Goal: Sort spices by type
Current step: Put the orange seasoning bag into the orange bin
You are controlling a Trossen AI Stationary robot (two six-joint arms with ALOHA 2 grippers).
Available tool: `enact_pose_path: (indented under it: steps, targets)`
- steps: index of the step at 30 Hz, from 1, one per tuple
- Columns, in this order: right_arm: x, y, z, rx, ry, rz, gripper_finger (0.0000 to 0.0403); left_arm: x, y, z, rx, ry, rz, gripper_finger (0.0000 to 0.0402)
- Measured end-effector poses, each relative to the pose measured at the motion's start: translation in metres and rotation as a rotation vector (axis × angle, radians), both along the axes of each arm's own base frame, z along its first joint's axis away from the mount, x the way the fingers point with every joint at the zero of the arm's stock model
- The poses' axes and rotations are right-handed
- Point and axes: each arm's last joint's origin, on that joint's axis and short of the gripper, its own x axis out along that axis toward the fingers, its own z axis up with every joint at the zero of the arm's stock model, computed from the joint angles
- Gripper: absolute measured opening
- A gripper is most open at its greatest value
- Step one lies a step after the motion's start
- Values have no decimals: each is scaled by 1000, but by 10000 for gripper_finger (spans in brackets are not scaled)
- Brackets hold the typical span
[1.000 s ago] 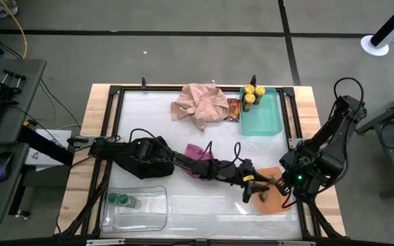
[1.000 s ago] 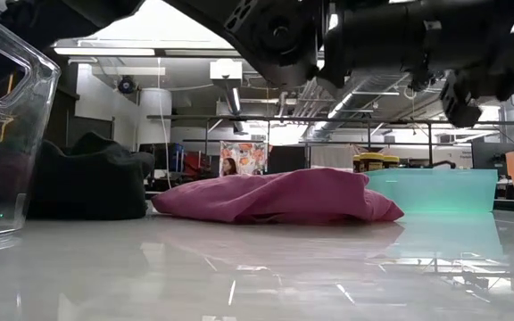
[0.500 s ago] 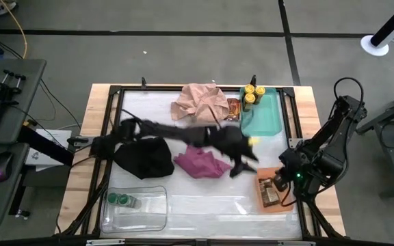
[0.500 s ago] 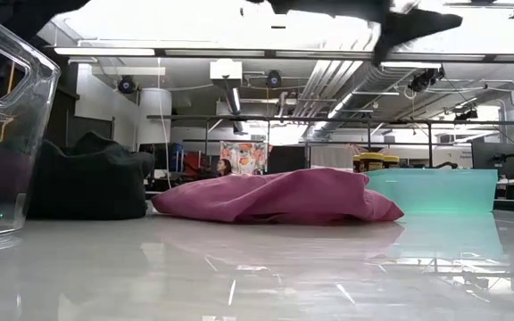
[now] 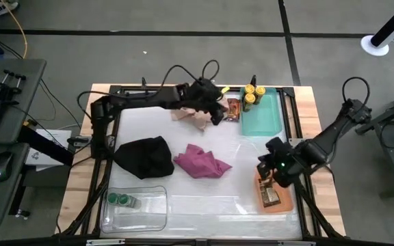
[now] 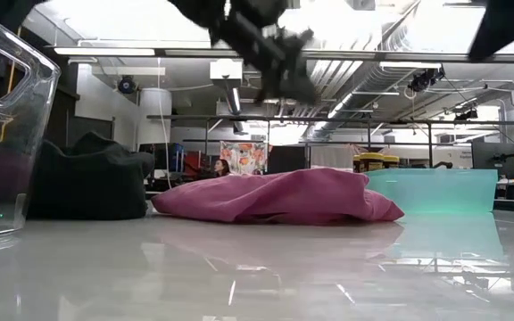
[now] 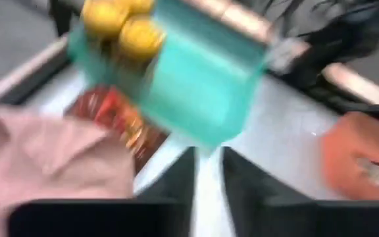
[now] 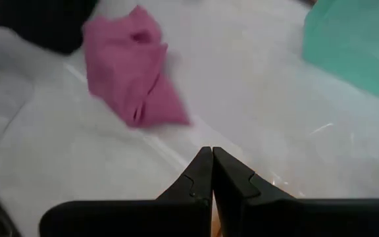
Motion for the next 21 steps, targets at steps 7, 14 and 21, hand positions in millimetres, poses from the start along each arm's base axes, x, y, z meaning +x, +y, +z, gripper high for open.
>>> enact_pose_path:
  steps: [7, 14, 21]
  targets:
    - [15, -27, 0, -5, 8, -153, 0, 31, 17, -75, -108, 34, 115, 2]
    - [27, -47, 1, 58, -31, -280, 0, 65, 11, -129, -131, 67, 274, 1]
    - [32, -58, 2, 79, -36, -331, 0, 85, 7, -139, 36, 41, 373, 0]
